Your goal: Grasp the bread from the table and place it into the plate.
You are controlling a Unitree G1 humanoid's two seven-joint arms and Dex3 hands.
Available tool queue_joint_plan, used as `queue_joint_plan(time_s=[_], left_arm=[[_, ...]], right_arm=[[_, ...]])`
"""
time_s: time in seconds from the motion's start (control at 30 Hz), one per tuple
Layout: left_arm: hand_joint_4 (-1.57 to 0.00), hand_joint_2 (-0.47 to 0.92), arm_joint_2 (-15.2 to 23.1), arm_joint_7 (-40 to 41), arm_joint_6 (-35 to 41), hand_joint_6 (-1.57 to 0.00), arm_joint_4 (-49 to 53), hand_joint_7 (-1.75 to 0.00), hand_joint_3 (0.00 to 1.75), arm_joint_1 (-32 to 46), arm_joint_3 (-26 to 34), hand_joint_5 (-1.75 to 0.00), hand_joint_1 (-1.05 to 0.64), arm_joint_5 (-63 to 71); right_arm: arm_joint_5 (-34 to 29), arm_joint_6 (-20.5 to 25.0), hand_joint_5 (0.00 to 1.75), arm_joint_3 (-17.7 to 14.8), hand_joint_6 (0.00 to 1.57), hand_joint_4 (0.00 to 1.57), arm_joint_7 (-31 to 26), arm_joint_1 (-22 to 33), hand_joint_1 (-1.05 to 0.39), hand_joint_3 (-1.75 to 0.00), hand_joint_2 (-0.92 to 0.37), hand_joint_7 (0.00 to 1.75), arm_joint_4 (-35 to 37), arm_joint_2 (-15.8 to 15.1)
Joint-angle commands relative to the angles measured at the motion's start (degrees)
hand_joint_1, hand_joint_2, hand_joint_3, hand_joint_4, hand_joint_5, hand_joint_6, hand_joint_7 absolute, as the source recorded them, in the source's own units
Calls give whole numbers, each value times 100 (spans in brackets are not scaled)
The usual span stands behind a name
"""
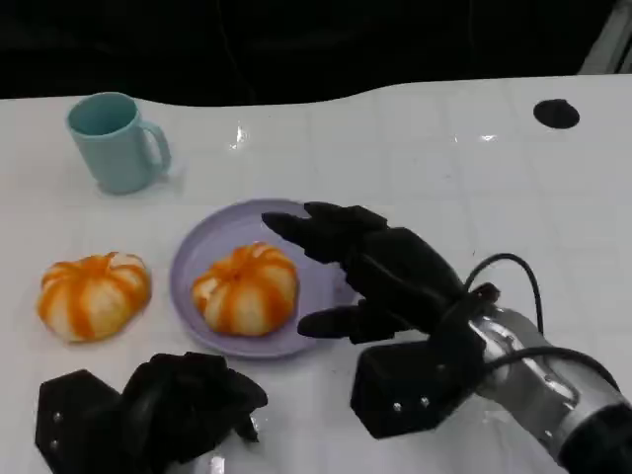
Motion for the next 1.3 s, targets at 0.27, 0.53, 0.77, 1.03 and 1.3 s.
queue_joint_plan(time_s=[0.27,0.53,0.77,1.03,1.3], left_arm=[[-90,67,34,35,103,-154,-86,-36,19,124,9,-149,-105,-24],[-90,66,46,10,101,-154,-105,-35,19,129,-9,-150,-105,-10],[-91,67,53,27,99,-155,-118,-35,19,131,-26,-151,-105,12],[-92,67,62,50,111,-155,-153,-35,20,135,-56,-150,-105,43],[-91,67,66,18,94,-155,-139,-34,20,122,-39,-151,-105,5]], right_arm=[[195,-415,44,-399,23,0,-122,984,-58,-12,-92,4,-936,-582],[386,-1108,56,-825,43,19,-553,1514,-48,-9,-92,11,-1058,-803],[613,-1714,85,-1225,75,52,-753,1904,-33,-12,-91,29,-961,-926],[712,-2173,153,-1522,77,70,-854,2246,-27,-87,-53,107,-796,-1030],[624,-2103,174,-1698,64,65,-917,2656,-28,-95,-52,135,-971,-1027]])
